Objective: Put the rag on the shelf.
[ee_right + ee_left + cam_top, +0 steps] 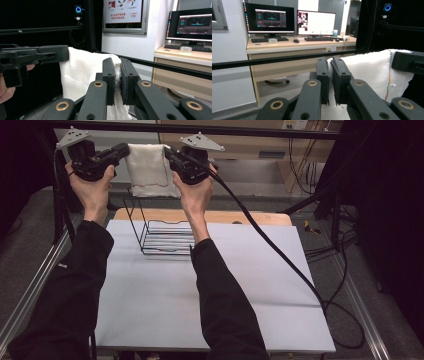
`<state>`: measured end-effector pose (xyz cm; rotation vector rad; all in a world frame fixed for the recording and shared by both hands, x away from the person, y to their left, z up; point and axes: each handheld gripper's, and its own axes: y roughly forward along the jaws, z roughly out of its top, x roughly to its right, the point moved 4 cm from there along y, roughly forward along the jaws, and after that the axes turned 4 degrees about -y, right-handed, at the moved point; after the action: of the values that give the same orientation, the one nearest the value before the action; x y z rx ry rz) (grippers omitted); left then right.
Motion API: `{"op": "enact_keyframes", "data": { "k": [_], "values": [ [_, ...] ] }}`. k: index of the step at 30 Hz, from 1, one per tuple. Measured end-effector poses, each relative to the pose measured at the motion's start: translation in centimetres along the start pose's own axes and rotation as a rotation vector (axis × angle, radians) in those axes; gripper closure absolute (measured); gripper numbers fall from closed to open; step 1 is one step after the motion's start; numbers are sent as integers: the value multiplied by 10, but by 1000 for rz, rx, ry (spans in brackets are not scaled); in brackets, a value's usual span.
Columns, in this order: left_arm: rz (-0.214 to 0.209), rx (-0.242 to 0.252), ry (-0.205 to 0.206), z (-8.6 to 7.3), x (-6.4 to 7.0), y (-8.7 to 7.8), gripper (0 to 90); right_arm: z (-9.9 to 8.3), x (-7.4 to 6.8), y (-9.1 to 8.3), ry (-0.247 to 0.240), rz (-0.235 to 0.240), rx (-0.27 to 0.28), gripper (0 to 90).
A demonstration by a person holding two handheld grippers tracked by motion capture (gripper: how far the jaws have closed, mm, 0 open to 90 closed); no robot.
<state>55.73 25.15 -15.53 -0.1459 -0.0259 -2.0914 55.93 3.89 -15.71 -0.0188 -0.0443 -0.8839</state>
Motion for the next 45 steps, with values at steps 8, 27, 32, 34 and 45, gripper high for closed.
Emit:
{"op": "enact_keyframes", "data": {
  "k": [8, 27, 32, 34, 45],
  "values": [
    [6, -14, 2, -8, -3, 7, 840, -7, 3, 5, 6, -13, -23, 838],
    [-8, -47, 7, -38, -8, -4, 840, -28, -8, 2, -7, -12, -87, 838],
    [-15, -58, 13, -45, -6, -4, 840, -37, -7, 0, -4, -10, -98, 837],
    [-17, -62, 17, -47, -5, -4, 840, -41, -6, -1, -1, -8, -103, 837],
    [-30, -85, 36, -60, 3, -3, 840, -61, 1, -7, 36, -5, -106, 837]
  ]
}}
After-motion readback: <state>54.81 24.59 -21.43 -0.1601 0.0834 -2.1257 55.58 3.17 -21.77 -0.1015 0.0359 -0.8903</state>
